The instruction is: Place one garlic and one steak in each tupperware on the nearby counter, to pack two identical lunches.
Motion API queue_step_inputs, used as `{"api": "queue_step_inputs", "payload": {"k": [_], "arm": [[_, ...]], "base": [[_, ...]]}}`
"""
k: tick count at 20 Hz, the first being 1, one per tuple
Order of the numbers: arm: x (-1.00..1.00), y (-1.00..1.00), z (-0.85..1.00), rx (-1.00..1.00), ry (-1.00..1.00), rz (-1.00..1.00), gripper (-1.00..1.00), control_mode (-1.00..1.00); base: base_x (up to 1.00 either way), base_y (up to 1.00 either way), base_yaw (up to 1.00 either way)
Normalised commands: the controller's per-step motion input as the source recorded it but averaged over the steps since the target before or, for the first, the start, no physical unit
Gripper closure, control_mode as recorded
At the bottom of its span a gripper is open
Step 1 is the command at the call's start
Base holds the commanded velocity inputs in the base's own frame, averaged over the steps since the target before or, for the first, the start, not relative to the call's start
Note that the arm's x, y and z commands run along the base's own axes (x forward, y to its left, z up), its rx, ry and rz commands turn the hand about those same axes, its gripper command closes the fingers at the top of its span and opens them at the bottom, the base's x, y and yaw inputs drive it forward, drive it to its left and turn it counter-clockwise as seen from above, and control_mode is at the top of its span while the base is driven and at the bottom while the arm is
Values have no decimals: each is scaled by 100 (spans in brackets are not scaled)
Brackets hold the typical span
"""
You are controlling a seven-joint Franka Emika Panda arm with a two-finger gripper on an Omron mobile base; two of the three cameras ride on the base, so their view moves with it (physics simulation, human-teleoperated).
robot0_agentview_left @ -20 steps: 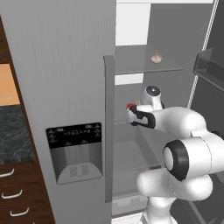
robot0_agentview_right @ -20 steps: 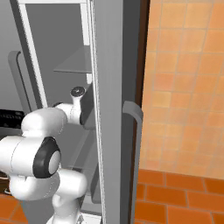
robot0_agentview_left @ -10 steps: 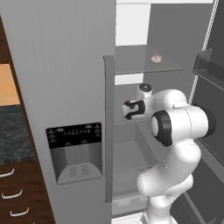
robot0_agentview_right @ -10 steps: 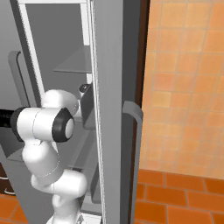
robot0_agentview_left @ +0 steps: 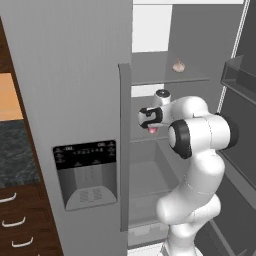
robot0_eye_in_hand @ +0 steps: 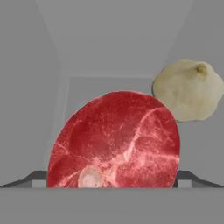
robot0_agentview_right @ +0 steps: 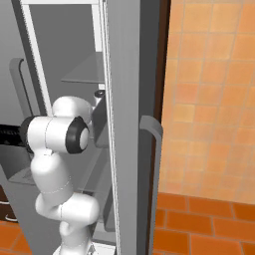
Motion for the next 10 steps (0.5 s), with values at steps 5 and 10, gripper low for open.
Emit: {"api": "queue_step_inputs", "payload": {"k": [5, 10], "arm": [[-76, 0, -80, 0, 0, -11, -100, -100], [-40, 0, -64, 0, 2, -9, -100, -100]], "base": [[0, 0, 0], [0, 0, 0]]}}
